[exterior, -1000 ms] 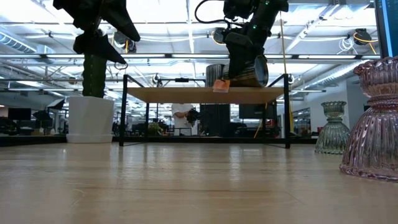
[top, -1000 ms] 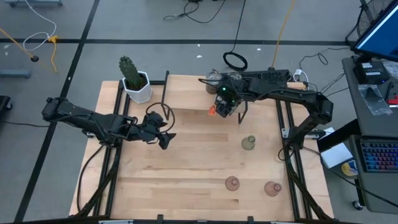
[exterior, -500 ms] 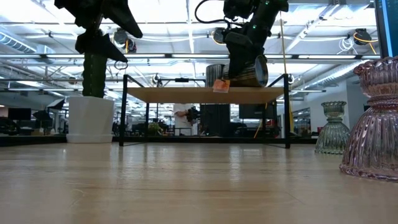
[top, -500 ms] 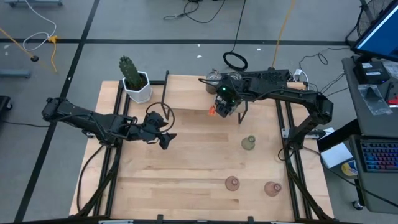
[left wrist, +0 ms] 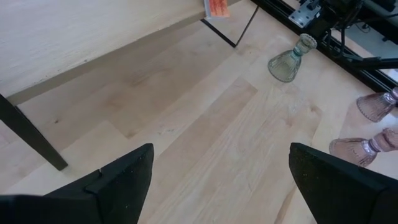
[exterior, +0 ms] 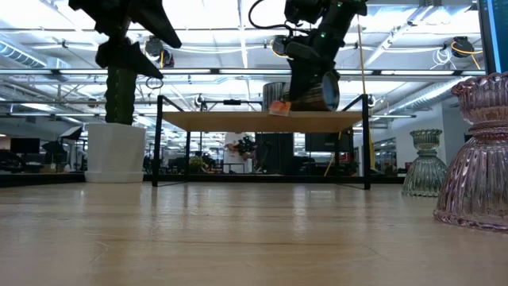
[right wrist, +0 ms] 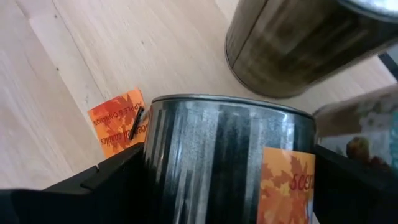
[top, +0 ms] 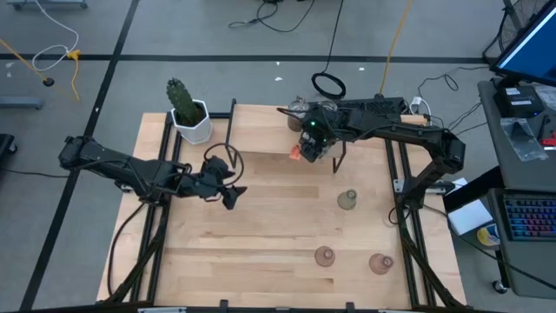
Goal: Pick & Place candle stick holders
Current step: Put the silver scented candle on the shelf
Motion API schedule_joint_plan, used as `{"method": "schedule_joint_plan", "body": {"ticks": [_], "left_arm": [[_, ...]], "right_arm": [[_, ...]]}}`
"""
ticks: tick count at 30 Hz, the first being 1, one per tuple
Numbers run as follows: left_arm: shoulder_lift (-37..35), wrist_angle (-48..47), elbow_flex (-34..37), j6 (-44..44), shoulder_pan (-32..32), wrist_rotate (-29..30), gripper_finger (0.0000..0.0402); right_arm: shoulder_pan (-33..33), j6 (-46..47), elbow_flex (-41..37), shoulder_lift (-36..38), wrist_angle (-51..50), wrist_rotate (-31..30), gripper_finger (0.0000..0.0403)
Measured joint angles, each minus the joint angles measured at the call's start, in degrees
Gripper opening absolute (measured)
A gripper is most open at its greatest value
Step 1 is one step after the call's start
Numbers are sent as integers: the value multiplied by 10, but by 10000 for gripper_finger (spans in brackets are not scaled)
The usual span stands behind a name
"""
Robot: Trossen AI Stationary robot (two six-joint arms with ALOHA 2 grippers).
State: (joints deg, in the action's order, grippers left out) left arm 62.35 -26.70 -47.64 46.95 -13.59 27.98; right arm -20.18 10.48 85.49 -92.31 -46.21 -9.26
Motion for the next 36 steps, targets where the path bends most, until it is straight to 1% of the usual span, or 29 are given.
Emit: {"method": "schedule_joint_plan", "body": {"ticks": [7, 12, 18, 21, 23, 26, 29, 32, 34, 36], "left_arm": [[0, 0, 0, 1, -7, 0, 378], [0, 0, 0, 1, -7, 0, 373], [0, 0, 0, 4, -7, 1, 365], [0, 1, 0, 6, -7, 1, 369], [0, 3, 0, 6, -7, 1, 373], [0, 8, 0, 1, -7, 0, 379], [0, 16, 0, -4, -7, 0, 384], [0, 20, 0, -8, -7, -13, 386], [0, 23, 0, -8, -7, -24, 384], [0, 27, 0, -8, -7, -35, 380]], "right_arm": [[17, -7, 0, 2, 16, 2, 356], [37, -7, 0, 24, 20, -1, 356], [74, 17, 0, 72, 26, -53, 356], [101, 37, -3, 97, 55, -98, 356], [122, 50, -22, 115, 90, -134, 356], [152, 67, -73, 145, 184, -185, 356], [181, 69, -155, 176, 324, -249, 356], [207, 44, -260, 201, 499, -322, 356], [220, 5, -330, 212, 636, -368, 356], [228, -39, -401, 215, 783, -391, 356]]}}
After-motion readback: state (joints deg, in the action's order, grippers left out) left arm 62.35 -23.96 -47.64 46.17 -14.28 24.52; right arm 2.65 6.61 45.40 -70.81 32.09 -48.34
